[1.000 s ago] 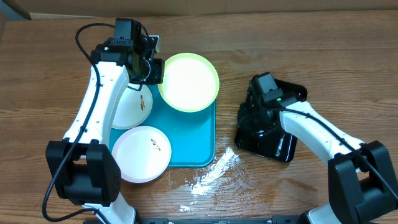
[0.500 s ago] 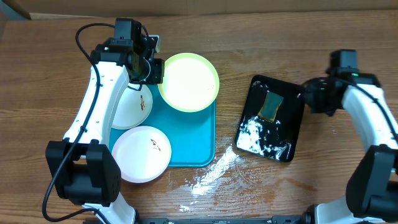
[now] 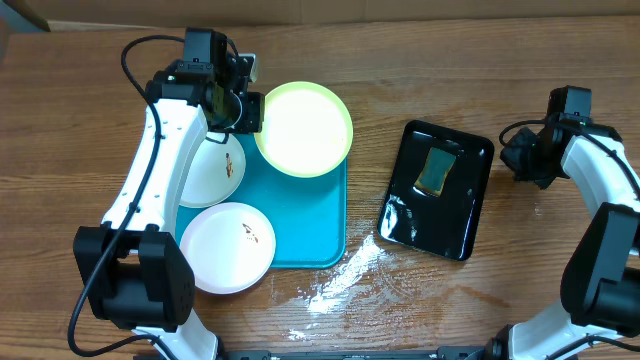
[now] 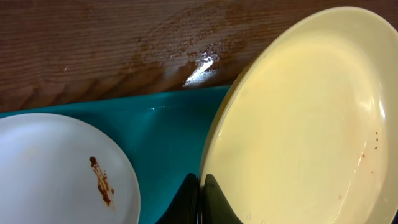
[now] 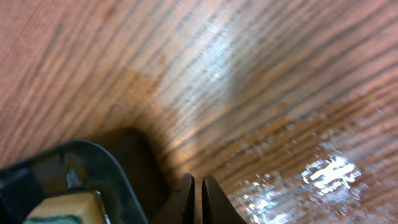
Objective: Clean dirty plates on tray and stack at the side
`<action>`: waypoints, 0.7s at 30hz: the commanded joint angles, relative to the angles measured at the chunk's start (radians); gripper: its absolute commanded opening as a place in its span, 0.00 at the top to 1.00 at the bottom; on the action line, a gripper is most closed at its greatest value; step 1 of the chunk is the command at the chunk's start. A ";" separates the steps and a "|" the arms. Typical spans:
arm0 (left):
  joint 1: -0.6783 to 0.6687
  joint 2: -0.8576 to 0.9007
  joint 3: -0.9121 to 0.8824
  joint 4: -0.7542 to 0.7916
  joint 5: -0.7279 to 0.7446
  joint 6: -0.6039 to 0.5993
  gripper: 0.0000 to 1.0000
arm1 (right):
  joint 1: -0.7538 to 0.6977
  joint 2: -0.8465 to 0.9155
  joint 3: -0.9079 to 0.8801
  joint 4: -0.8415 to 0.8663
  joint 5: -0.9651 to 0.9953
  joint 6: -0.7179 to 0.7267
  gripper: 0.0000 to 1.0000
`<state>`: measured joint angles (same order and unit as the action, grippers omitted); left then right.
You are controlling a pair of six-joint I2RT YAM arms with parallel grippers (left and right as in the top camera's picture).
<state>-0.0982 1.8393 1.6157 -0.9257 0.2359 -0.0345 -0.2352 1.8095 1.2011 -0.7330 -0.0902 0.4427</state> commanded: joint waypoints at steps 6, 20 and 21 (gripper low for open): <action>-0.003 -0.035 0.030 0.033 0.017 0.005 0.96 | 0.000 0.001 -0.003 0.063 -0.127 -0.055 0.95; -0.006 -0.035 0.030 0.062 0.020 0.005 0.96 | 0.000 0.050 -0.003 0.068 -0.156 -0.051 0.96; -0.008 -0.035 0.030 0.064 0.020 0.005 0.96 | 0.000 0.053 -0.003 0.074 -0.172 -0.051 0.96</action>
<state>-0.0982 1.8393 1.6165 -0.8726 0.2359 -0.0338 -0.2348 1.8259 1.2011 -0.6724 -0.2203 0.3954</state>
